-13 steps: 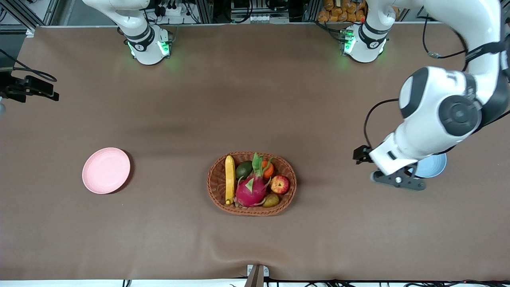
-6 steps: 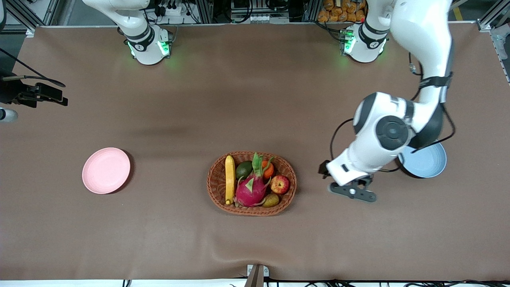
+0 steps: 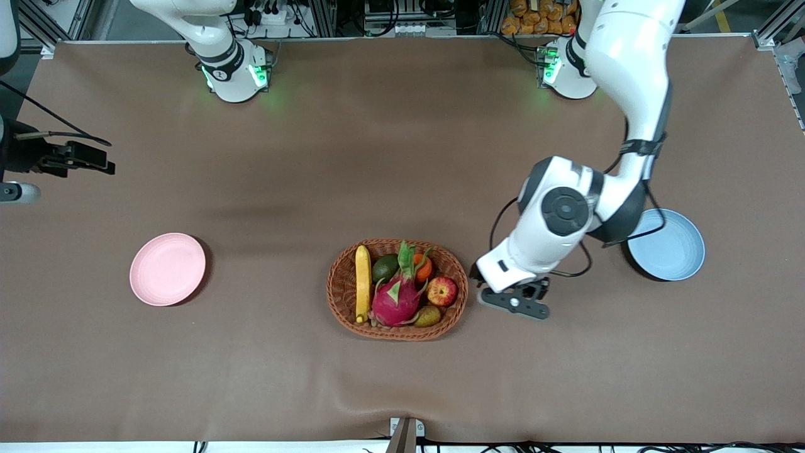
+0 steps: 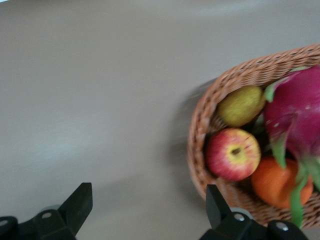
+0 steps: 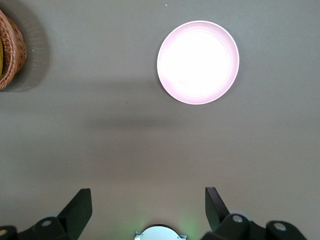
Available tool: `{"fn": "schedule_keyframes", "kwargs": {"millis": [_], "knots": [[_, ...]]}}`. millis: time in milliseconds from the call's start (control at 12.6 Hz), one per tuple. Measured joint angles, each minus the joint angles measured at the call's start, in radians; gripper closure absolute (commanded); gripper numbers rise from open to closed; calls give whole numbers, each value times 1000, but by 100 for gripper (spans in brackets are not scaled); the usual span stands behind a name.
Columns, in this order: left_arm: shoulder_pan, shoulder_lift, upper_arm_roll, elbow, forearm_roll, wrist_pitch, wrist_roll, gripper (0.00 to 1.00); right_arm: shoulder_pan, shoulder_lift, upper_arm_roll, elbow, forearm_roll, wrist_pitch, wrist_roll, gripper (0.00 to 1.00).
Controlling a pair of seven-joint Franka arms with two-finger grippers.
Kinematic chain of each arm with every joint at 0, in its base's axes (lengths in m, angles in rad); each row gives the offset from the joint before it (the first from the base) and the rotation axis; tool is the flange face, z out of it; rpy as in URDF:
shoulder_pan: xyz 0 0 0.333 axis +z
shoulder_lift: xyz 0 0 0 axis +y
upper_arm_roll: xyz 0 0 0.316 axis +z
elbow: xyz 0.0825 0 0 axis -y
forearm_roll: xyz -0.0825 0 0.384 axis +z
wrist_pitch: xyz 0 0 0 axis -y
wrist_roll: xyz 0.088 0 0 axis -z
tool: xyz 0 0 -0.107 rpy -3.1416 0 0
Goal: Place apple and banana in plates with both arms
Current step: 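Reach the left gripper toward the red apple in the basket, then lower the left gripper onto the red apple and close it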
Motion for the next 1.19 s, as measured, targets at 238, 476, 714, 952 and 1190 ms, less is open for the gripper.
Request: {"fn": "schedule_keyframes", "kwargs": {"millis": [238, 476, 714, 952, 1190], "knots": [[-51, 45, 0, 1, 0, 85, -50, 0, 0, 5, 0, -29, 34, 31, 0, 0], [-60, 77, 0, 1, 0, 141, -53, 0, 0, 8, 1, -57, 72, 60, 0, 0], [-68, 104, 0, 2, 0, 187, -53, 0, 0, 11, 1, -74, 83, 79, 0, 0], [-83, 123, -1, 2, 0, 206, -53, 0, 0, 18, 2, -84, 96, 90, 0, 0], [-85, 147, -12, 2, 0, 245, -53, 0, 0, 36, 2, -91, 120, 115, 0, 0]]}}
